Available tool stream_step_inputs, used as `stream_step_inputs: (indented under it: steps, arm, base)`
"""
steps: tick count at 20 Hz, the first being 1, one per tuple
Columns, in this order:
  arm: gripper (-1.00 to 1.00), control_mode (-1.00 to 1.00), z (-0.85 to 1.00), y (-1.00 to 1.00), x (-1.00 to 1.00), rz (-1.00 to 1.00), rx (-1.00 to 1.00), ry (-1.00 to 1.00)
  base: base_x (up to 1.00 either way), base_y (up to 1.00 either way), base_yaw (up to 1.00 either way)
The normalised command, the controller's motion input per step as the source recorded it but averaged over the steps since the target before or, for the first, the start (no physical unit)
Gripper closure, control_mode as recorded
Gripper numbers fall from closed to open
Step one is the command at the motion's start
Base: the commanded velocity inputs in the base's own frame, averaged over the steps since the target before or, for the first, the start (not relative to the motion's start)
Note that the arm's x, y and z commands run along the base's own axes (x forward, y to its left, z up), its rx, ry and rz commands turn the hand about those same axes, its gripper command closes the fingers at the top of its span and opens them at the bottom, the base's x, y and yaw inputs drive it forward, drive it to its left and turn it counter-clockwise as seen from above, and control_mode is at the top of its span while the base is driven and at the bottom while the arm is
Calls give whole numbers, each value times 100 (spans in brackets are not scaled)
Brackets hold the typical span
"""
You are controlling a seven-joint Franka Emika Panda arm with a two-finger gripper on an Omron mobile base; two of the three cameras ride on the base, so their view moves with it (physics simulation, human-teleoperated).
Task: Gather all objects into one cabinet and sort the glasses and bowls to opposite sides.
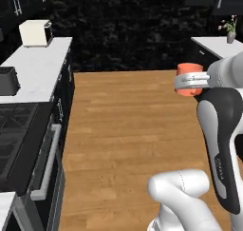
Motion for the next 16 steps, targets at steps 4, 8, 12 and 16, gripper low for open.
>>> stream_step_inputs:
  steps: [4, 8, 12, 16]
  arm:
    - [100, 100, 0, 0, 0, 0, 0, 0]
    - [100, 100, 0, 0, 0, 0, 0, 0]
    - [100, 100, 0, 0, 0, 0, 0, 0]
    - [100, 100, 0, 0, 0, 0, 0, 0]
  base:
    - [100, 49, -19]
    - [100, 6, -14]
    - [100, 0, -10]
    - [100, 6, -9]
